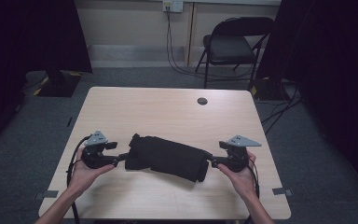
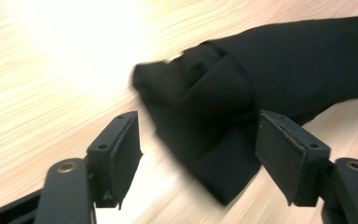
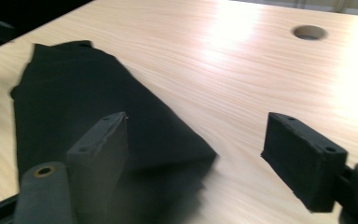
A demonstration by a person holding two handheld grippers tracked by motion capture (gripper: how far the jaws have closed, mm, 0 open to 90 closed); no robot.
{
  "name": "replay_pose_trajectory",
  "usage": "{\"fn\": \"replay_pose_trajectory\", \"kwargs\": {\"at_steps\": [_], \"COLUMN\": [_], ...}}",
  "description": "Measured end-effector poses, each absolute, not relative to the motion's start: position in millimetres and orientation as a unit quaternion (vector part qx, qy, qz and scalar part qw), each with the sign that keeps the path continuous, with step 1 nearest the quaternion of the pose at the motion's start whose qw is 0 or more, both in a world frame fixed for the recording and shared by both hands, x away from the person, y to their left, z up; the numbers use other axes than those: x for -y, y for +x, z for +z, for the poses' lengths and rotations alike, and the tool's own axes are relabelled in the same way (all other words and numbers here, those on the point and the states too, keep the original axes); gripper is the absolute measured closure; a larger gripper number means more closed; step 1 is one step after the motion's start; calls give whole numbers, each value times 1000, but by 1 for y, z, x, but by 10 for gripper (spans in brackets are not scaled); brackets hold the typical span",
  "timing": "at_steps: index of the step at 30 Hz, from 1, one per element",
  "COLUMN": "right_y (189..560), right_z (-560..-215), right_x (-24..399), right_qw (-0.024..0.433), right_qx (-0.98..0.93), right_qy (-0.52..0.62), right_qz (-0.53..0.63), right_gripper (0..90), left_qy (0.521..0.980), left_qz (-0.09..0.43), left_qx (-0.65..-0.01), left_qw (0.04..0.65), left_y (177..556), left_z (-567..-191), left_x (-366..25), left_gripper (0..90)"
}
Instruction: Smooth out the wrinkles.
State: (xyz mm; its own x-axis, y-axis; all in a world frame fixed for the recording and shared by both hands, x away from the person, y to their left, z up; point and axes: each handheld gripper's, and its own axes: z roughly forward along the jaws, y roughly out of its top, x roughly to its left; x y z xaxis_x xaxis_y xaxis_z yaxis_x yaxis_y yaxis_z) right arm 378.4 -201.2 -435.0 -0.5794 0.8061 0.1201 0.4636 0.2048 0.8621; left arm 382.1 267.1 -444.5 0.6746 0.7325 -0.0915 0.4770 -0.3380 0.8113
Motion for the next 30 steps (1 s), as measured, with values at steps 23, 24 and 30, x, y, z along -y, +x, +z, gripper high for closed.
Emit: {"fn": "replay_pose_trajectory", "kwargs": {"at_steps": [23,24,30], "right_y": [407,407,407], "right_z": [-494,-495,-505], "right_x": [270,269,264], "right_qw": [209,208,237], "right_qx": [-745,-745,-746], "right_qy": [537,540,529], "right_qz": [336,332,328], "right_gripper": [156,159,158], "left_qy": [810,811,785], "left_qz": [176,173,198], "left_qx": [-475,-478,-485], "left_qw": [297,289,330], "left_y": [403,405,404], "left_z": [-489,-490,-502], "left_x": [-316,-316,-317], "left_gripper": [220,209,138]}}
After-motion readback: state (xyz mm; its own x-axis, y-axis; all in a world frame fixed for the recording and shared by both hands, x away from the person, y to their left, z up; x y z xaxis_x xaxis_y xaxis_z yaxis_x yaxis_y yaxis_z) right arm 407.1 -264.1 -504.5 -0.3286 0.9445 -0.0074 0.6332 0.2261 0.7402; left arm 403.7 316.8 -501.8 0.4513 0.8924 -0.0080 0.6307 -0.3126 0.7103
